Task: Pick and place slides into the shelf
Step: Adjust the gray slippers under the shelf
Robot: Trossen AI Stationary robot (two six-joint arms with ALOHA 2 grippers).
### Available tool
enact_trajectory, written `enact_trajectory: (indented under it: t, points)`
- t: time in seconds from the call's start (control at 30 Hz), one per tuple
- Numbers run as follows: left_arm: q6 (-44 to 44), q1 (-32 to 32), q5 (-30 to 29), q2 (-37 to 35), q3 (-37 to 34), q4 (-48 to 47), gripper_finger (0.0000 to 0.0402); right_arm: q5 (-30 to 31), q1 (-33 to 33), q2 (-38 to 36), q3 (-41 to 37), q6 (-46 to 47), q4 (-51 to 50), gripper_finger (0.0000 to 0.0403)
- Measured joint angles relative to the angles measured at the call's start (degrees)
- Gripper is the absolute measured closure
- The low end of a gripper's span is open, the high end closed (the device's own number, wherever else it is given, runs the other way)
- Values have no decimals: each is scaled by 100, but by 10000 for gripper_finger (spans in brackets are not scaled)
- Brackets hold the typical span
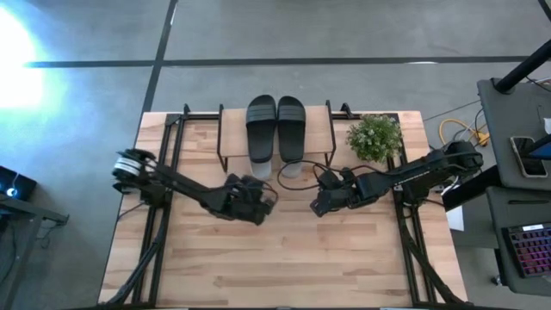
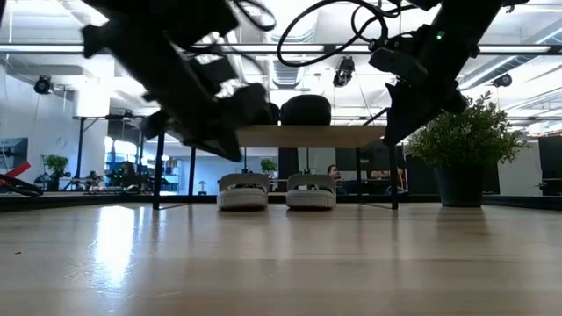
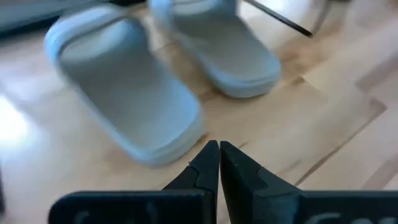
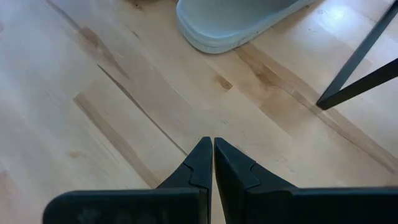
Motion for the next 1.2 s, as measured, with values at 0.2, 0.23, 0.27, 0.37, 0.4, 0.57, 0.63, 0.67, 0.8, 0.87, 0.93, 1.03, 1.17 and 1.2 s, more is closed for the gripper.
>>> enact_trajectory:
  t: [0.2, 0.23, 0.27, 0.37, 0.4, 0.57, 0.63, 0.67, 0.8, 0.87, 0.93, 1.03, 1.17, 1.2]
  points:
    - [621, 166, -76, 595, 520, -5, 402, 1, 0, 2, 0, -2, -64, 394]
    - [621, 213, -76, 648, 548, -7, 402, 2, 0, 2, 0, -2, -95, 394]
    - [622, 261, -70, 679, 561, -14, 402, 2, 0, 2, 0, -1, -123, 394]
    - [629, 434, -29, 686, 530, -31, 402, 7, 3, 2, 0, 0, -213, 394]
    - [628, 500, -18, 674, 507, -39, 402, 18, 15, 2, 0, 11, -266, 394]
    - [628, 898, 290, 557, 501, -25, 402, 423, 208, -96, 0, 285, -657, 394]
    - [655, 1023, 606, 566, 498, -23, 401, 573, 304, -174, -2, 471, -955, 394]
    - [672, 1066, 697, 567, 496, -19, 401, 646, 353, -222, -2, 591, -1089, 394]
    - [938, 1161, 744, 629, 488, -3, 401, 968, 567, -417, -14, 1176, -1745, 394]
    - [990, 1212, 683, 659, 492, 37, 401, 1097, 654, -509, -42, 1449, -1992, 394]
    - [1017, 1244, 604, 678, 489, 16, 401, 1228, 727, -595, -62, 1630, -2128, 394]
    - [1181, 1270, 615, 693, 481, 225, 401, 1314, 774, -707, -148, 1768, -2216, 394]
    - [1374, 1267, 666, 833, 468, 335, 401, 1331, 776, -832, -317, 1799, -2216, 394]
    - [1378, 1237, 652, 841, 468, 345, 401, 1329, 776, -864, -360, 1799, -2201, 394]
